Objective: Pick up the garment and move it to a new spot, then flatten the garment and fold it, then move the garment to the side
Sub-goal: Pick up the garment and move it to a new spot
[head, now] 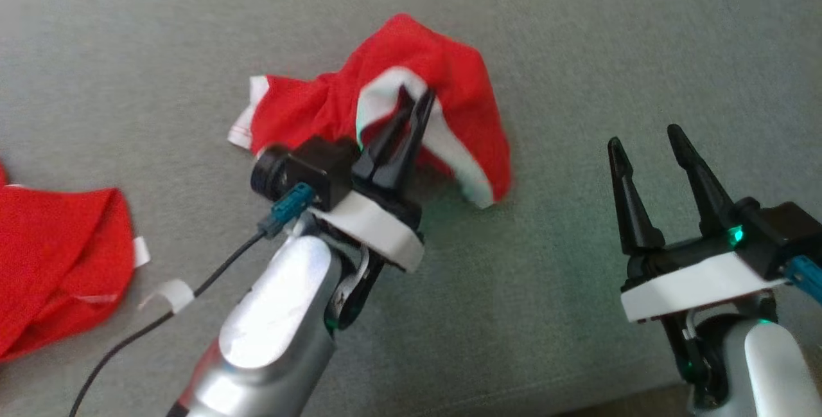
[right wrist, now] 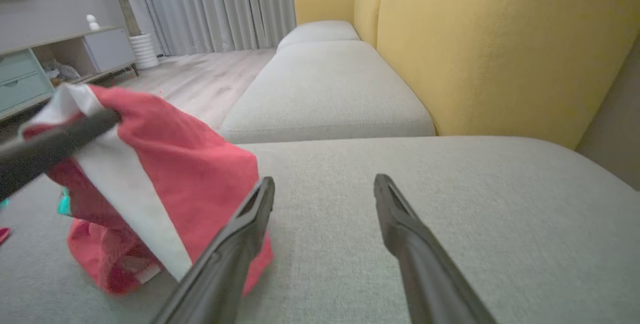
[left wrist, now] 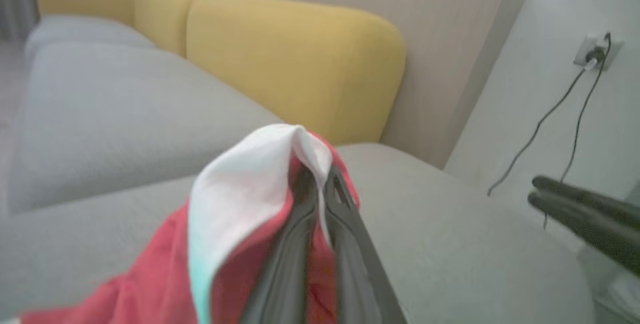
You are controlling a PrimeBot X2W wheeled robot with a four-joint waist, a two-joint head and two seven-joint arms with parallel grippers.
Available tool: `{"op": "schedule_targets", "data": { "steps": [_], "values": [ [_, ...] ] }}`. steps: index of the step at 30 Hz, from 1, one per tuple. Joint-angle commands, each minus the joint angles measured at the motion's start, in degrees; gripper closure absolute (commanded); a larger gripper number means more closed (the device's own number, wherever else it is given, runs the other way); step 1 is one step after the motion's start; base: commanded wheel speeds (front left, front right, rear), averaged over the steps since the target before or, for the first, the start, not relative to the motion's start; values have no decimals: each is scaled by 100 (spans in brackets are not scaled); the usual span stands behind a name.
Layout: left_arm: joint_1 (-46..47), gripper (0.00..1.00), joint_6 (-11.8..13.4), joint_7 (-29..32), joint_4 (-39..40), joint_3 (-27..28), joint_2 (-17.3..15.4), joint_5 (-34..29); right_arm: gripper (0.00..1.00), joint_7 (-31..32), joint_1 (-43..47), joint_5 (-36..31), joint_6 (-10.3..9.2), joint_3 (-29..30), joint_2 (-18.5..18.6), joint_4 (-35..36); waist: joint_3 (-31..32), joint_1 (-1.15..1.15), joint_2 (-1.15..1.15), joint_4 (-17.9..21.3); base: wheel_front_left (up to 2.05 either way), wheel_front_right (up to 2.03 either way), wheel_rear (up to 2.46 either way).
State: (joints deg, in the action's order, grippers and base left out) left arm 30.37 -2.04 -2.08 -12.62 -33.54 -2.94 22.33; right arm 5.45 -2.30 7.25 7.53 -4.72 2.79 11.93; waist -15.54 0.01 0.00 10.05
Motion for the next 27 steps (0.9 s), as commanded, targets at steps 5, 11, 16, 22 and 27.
{"op": "schedule_targets", "data": {
  "steps": [5, 11, 16, 22, 27],
  "values": [
    [10, 57, -162, -242, -785, -159, -5, 358, 0, -159, -285, 111, -4, -75, 10, 57, -325, -1, 0, 159, 0, 0, 0],
    [-81, 0, -237, -679, -1061, -571, 3, 381, 0, -155, -293, 82, -4, -62, 10, -39, -88, -1, 0, -160, 0, 0, 0],
    [-403, 0, -96, -942, -968, -680, -119, 248, 0, -94, -180, 52, -4, -7, 10, -87, 306, -1, 0, -550, 0, 0, 0],
    [-793, 0, 339, -1129, -520, -337, -684, 118, 0, 31, -28, 24, -4, 57, 10, -29, 616, -1, 0, -997, 0, 0, 0],
    [-956, 0, 541, -1206, -221, 80, -1104, 165, 0, 106, 51, 6, -4, 91, 10, 25, 709, -1, 0, -1239, 0, 0, 0]
  ]
}}
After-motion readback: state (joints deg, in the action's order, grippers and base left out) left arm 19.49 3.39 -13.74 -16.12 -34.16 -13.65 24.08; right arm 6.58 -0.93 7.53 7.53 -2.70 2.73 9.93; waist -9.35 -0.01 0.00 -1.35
